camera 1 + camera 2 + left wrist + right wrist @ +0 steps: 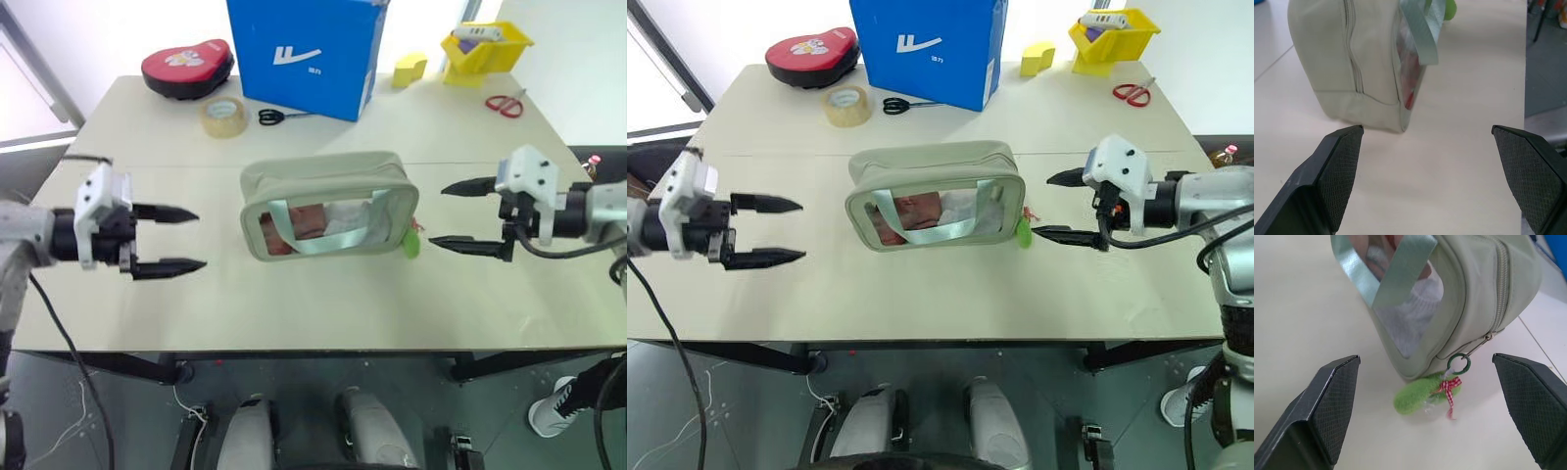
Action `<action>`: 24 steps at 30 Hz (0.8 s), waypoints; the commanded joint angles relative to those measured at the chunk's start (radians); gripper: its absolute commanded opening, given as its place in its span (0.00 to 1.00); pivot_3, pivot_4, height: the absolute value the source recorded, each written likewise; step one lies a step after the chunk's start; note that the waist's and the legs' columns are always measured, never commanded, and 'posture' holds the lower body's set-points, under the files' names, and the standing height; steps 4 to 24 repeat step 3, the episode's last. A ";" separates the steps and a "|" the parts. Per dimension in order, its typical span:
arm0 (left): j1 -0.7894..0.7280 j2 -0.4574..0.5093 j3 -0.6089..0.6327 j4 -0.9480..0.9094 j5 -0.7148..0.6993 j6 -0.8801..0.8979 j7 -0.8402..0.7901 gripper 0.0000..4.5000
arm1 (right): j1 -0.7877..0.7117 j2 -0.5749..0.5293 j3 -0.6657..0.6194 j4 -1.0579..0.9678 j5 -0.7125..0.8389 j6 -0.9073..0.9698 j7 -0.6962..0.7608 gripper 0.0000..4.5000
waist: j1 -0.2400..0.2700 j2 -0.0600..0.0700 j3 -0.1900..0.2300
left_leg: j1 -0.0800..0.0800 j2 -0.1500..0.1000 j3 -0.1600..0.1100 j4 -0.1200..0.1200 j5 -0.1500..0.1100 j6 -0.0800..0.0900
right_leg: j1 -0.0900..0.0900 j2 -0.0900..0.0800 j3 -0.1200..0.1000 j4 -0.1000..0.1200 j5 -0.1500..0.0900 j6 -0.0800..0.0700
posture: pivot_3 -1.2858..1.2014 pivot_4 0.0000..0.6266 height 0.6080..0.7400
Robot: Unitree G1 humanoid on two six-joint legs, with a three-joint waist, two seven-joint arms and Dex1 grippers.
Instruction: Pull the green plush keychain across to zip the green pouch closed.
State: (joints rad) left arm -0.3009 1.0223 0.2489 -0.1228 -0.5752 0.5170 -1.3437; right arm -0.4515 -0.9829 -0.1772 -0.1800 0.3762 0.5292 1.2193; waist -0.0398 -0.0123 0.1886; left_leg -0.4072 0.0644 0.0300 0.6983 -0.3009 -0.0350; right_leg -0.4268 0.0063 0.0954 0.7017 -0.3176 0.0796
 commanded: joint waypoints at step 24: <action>0.114 -0.033 0.116 -0.181 -0.112 0.108 0.114 1.00 | 0.129 0.013 -0.099 -0.143 0.094 0.036 -0.046 1.00 | 0.000 0.000 0.000 | 0.000 0.000 0.000 0.000 0.000 0.000 | 0.000 0.000 0.000 0.000 0.000 0.000 | 0.52 0.24 0.98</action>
